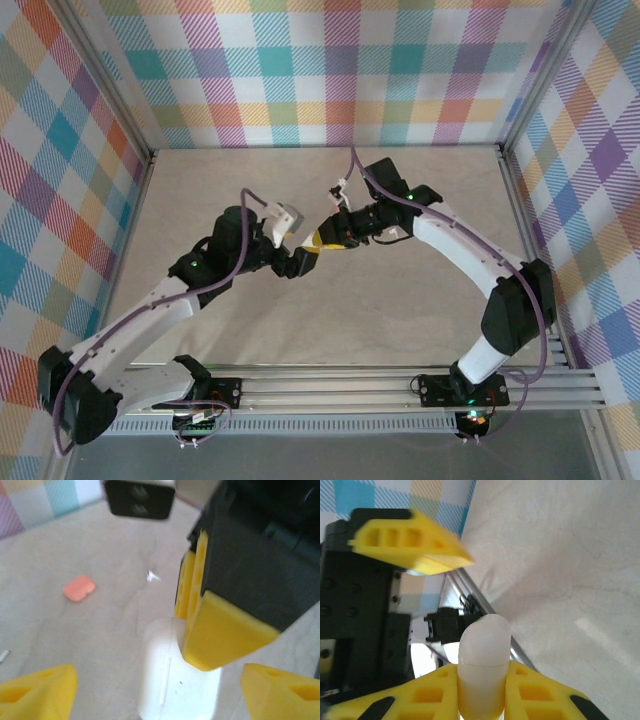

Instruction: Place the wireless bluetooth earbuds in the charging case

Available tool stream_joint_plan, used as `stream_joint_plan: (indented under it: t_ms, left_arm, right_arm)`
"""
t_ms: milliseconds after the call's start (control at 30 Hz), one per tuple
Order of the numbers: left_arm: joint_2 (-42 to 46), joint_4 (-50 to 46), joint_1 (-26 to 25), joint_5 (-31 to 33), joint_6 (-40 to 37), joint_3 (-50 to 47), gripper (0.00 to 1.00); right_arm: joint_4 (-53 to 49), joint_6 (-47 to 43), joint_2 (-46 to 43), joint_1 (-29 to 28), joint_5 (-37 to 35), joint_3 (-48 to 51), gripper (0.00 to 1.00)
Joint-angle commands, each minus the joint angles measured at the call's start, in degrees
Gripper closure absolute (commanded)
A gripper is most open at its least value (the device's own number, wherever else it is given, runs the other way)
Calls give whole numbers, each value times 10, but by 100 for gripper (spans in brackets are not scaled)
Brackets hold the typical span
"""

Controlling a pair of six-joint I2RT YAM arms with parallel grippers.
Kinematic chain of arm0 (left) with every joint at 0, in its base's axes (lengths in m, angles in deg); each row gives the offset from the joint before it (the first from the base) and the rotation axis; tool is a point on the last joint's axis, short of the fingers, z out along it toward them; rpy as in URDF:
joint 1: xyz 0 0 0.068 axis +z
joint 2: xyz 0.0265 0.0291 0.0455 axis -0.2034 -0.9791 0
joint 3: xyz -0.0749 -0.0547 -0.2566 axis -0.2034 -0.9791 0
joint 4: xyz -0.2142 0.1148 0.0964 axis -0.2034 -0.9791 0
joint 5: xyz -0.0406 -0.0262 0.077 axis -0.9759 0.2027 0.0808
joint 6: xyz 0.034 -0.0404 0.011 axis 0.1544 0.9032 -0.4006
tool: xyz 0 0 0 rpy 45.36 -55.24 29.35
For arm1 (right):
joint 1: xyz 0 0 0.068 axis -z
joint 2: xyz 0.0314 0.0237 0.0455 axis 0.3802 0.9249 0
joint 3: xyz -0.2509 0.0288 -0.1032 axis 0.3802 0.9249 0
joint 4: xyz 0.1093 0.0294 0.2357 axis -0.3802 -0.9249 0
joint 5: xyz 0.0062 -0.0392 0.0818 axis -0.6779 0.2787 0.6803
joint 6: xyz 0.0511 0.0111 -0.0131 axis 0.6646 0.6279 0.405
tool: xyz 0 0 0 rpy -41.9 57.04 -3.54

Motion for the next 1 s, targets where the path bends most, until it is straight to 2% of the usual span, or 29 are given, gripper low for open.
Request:
stream_joint_plan:
  t_ms: [0, 100, 300, 467, 600, 700, 967]
  left_arm:
    - [63, 45, 9, 50, 66, -15, 12]
    - [83, 35, 32, 48, 140, -10, 10]
    - [41, 62, 96, -134, 279, 32, 13]
    - [1, 233, 111, -261, 385, 16, 19]
    - [-27, 321, 111, -293, 464, 17, 27]
    - [-37, 407, 111, -294, 520, 0, 29]
    - [-64, 512, 110, -314, 581, -5, 39]
  right_arm:
    - [169, 72, -63, 20, -21, 61, 100]
    - [303, 122, -106, 27, -48, 125, 100]
    - [475, 146, -177, 27, -108, 200, 100]
    - [574, 174, -197, 27, -103, 222, 100]
    - [633, 222, -180, 27, -59, 216, 100]
    - [688, 254, -180, 27, -60, 230, 100]
    - [763, 297, -175, 27, -45, 229, 100]
